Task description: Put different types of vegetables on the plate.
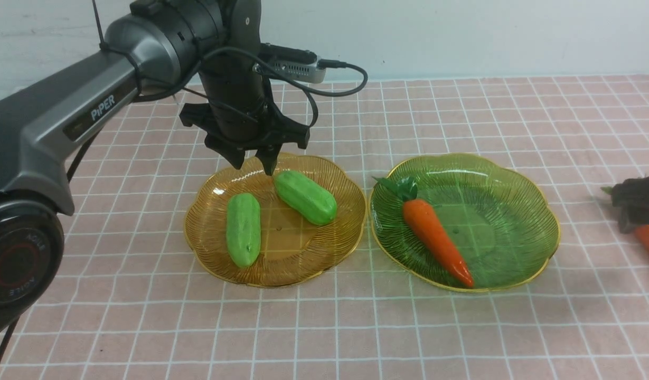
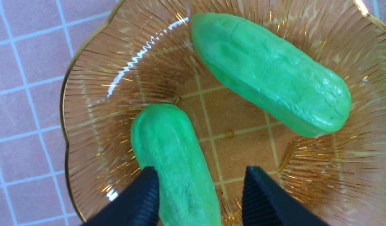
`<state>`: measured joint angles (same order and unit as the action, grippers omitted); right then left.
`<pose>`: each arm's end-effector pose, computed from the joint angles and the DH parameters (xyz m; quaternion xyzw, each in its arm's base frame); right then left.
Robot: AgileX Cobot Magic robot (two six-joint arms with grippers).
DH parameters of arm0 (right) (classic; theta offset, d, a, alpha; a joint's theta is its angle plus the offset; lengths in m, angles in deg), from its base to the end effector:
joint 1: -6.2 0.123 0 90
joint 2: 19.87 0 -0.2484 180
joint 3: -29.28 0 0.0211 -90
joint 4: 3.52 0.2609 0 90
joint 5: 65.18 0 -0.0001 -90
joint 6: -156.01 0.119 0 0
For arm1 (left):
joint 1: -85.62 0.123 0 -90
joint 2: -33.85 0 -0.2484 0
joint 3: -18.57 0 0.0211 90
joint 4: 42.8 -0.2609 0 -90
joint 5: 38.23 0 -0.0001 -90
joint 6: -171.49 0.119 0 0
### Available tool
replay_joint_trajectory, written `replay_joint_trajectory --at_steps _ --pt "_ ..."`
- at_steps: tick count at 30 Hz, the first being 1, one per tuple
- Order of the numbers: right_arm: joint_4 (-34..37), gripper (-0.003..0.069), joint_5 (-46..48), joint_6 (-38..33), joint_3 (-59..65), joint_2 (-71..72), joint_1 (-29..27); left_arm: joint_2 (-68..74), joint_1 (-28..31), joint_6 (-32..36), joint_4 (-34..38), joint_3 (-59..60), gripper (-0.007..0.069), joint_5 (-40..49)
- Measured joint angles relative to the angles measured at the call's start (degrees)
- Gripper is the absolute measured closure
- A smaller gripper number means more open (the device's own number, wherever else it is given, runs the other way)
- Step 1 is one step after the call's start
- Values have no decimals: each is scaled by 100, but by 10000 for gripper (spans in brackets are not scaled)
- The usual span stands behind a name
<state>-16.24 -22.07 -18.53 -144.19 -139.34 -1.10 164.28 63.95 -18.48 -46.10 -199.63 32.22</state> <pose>0.3640 -0.0647 0.0877 0.0371 0.9914 -0.0845 0.0930 0.4280 -0.1631 0.2096 0.1061 0.9825 -0.0138 0.1525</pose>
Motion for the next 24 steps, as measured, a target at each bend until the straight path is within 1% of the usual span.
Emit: replay_joint_trajectory --at_steps 1,3,5,6,8,9,10,11,14,16,17,20,22,24 --pt "-195 154 -21 173 -14 -77 -8 0 0 0 0 0 290 0" --pt "-241 158 -36 351 -26 -214 -36 0 0 0 0 0 290 0" --pt "-234 183 -51 397 -43 -257 -36 0 0 0 -15 0 290 0" --pt "-234 213 -51 401 -48 -257 -36 0 0 0 -33 0 290 0" --pt "-255 321 10 401 -70 -257 -36 0 0 0 -128 0 290 0" --pt "-273 409 144 401 -125 -257 -36 0 0 0 -190 0 290 0" --pt "-279 435 281 401 -205 -252 -36 0 0 0 -256 0 290 0" --pt "-262 426 493 401 -366 -207 -36 0 0 0 -317 0 290 0" --pt "358 421 1085 246 -965 36 7 -25 0 82 -619 0 290 0" --pt "1082 421 1407 -170 -1352 203 153 -89 0 96 -848 0 290 0" --pt "1565 421 1481 -390 -1462 251 254 -148 0 83 -1016 0 290 0" --pt "2943 421 1518 -1271 -1586 236 831 -270 0 -91 -1335 -5 290 0" --pt "3278 421 1440 -1603 -1587 122 1256 -277 5 -168 -1385 -5 290 0" --pt "3314 421 1330 -1785 -1587 -53 1605 -277 5 -205 -1398 -5 290 0"
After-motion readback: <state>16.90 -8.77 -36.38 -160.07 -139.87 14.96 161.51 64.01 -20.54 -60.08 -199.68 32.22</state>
